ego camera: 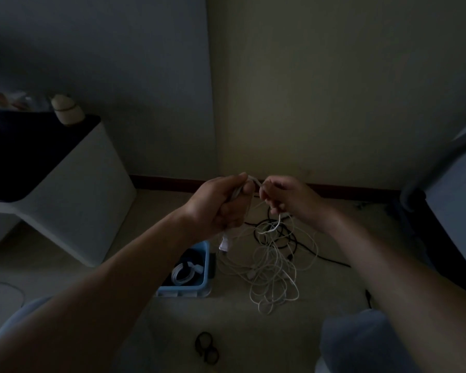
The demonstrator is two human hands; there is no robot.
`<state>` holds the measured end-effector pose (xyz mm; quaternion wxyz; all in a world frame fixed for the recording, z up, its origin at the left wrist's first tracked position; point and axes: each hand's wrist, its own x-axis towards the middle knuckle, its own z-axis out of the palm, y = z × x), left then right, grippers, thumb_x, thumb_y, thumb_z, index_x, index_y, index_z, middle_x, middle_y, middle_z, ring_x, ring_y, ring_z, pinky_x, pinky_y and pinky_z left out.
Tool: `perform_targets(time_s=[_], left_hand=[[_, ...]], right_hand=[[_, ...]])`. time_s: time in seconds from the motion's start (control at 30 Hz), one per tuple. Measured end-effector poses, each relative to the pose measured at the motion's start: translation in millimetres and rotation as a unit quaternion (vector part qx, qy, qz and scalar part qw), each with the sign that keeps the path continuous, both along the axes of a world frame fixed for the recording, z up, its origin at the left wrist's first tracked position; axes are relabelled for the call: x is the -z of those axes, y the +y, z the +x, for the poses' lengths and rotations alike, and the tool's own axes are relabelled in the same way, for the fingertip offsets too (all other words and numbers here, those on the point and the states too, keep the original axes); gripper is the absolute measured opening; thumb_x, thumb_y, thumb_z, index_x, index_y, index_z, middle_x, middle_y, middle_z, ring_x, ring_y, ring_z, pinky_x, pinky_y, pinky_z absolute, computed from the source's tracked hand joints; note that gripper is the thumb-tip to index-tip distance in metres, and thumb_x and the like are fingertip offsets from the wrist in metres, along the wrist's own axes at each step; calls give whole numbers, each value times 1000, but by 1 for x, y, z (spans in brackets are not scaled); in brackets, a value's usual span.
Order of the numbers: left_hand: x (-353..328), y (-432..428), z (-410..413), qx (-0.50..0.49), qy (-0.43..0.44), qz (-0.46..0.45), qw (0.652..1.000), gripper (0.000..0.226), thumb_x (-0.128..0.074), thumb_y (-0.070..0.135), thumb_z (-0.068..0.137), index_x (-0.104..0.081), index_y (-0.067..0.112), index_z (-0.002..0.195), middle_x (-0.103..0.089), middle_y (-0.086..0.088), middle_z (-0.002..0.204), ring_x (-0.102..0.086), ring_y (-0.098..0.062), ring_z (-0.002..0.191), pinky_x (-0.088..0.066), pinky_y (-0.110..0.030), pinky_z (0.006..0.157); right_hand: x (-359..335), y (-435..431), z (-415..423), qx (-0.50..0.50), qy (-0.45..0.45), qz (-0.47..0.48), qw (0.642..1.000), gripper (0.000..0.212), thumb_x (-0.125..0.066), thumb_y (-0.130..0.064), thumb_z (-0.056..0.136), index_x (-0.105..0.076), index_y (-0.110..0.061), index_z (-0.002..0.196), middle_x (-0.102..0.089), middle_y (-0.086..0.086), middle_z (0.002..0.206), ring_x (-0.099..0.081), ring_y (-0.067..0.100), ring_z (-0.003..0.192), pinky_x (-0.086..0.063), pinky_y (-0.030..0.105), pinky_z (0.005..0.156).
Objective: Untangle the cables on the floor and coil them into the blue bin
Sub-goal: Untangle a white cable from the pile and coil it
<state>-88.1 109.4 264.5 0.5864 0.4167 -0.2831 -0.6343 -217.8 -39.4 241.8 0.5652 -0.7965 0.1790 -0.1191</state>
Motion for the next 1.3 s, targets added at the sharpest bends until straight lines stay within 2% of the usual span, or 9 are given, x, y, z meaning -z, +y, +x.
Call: perform_targets(time_s=[0.13,0.33,0.6,0.73,0.83,0.97,1.1,1.2,1.3], left_hand=[[-2,1,4,-18,89,-49,995,34,-30,32,102,-49,19,77,-34,10,40,-15,-9,35,-19,-24,45],[-7,0,16,-148,176,-44,972,33,-29,34,104,-47,20,80,-43,9,52,-38,-4,40,-34,-17,51],[-11,3,38,-270,165,-30,948,43,-32,50,103,-54,13,105,-71,-3,88,-69,-16,74,-51,-30,76],[-8,1,42,-290,116,-10,950,49,-30,54,103,-50,10,112,-74,-9,94,-74,-23,84,-45,-38,93],[-9,-1,38,-288,91,5,953,49,-31,53,102,-49,8,110,-74,-12,92,-74,-25,80,-46,-41,93],[-11,-3,31,-272,33,19,962,46,-30,51,102,-47,8,104,-73,-15,91,-72,-30,77,-46,-44,88],[-10,-4,25,-265,-23,24,964,49,-30,48,102,-44,4,115,-69,-24,100,-67,-38,84,-44,-50,99],[-6,-8,20,-238,-90,40,966,60,-26,48,103,-43,-5,125,-64,-31,103,-66,-36,77,-52,-41,75],[1,-12,14,-161,-152,46,974,66,-31,55,98,-52,-7,108,-66,-20,80,-64,-24,62,-50,-29,54]], right_hand=[[8,10,3,-19,50,63,997,34,-39,-27,107,-54,-9,82,-47,-2,54,-45,15,49,-36,30,57],[28,19,10,-44,131,38,990,23,-36,-25,105,-53,-16,92,-52,-4,52,-47,15,43,-41,39,61],[19,42,8,-67,67,-54,994,37,-52,-22,102,-57,-46,130,-51,-12,56,-49,4,52,-46,30,56],[6,50,8,-39,42,-91,994,31,-57,-18,99,-66,-41,118,-62,-27,68,-60,-5,65,-42,13,63],[1,50,10,13,12,-72,997,14,-64,-22,95,-73,-32,95,-73,-14,85,-67,2,83,-52,27,75],[-5,49,7,-2,0,-3,1000,15,-68,-21,92,-68,-21,77,-60,-10,59,-54,3,52,-40,23,54],[-11,51,3,-62,-31,74,995,19,-63,-23,89,-66,-11,74,-51,-1,56,-47,10,51,-38,23,51],[-16,47,0,-79,-60,123,987,21,-58,-18,88,-69,0,85,-48,4,57,-43,13,50,-37,22,49],[-20,41,-3,-78,-57,129,987,15,-61,-19,86,-72,-13,77,-49,7,61,-41,15,48,-34,23,45]])
